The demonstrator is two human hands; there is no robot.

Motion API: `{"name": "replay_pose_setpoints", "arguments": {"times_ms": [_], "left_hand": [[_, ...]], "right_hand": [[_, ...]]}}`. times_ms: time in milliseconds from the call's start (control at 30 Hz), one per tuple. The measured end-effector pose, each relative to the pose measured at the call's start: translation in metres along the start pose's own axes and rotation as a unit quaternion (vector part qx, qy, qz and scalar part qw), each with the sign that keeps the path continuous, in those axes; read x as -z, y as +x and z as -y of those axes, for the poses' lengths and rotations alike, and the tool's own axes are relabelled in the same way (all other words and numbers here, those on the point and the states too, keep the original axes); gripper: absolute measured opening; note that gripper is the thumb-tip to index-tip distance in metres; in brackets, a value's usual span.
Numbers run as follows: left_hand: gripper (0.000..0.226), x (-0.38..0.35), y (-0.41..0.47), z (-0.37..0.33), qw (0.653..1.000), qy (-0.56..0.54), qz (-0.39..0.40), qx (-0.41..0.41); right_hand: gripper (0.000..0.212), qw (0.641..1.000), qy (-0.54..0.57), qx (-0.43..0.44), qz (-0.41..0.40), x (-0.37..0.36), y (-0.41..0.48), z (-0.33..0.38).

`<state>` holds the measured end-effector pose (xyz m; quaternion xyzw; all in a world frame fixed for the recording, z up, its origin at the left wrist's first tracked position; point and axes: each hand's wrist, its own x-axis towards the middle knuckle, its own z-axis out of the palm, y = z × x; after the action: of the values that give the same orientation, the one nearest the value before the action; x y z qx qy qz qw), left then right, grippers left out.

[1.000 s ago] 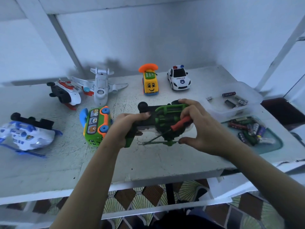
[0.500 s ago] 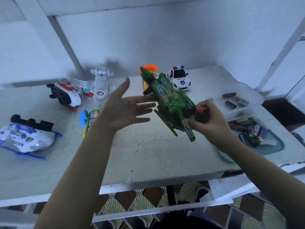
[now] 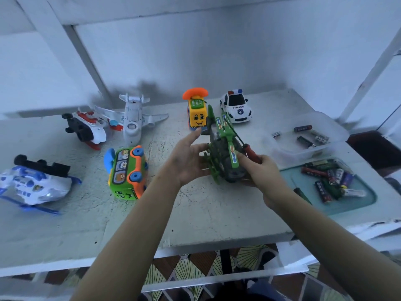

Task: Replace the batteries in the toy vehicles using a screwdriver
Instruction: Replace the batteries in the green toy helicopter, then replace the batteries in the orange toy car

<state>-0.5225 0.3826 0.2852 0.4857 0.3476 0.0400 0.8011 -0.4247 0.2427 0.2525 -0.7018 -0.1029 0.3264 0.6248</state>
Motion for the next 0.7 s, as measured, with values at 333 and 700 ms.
{"name": "replay_pose_setpoints", "arguments": {"times_ms": [333, 700], "left_hand": [[0.062, -0.001, 0.0, 0.002, 0.999, 0.018, -0.03, -0.008], [0.044, 0.005, -0.02, 0.009, 0.967, 0.146, -0.177, -0.108]], "right_hand": [[0.054, 0.996, -0.08, -0.026, 0.017, -0.003, -0.005, 0.004], [0.035, 0.975, -0.149, 0.151, -0.069, -0.004, -0.011, 0.003]]}}
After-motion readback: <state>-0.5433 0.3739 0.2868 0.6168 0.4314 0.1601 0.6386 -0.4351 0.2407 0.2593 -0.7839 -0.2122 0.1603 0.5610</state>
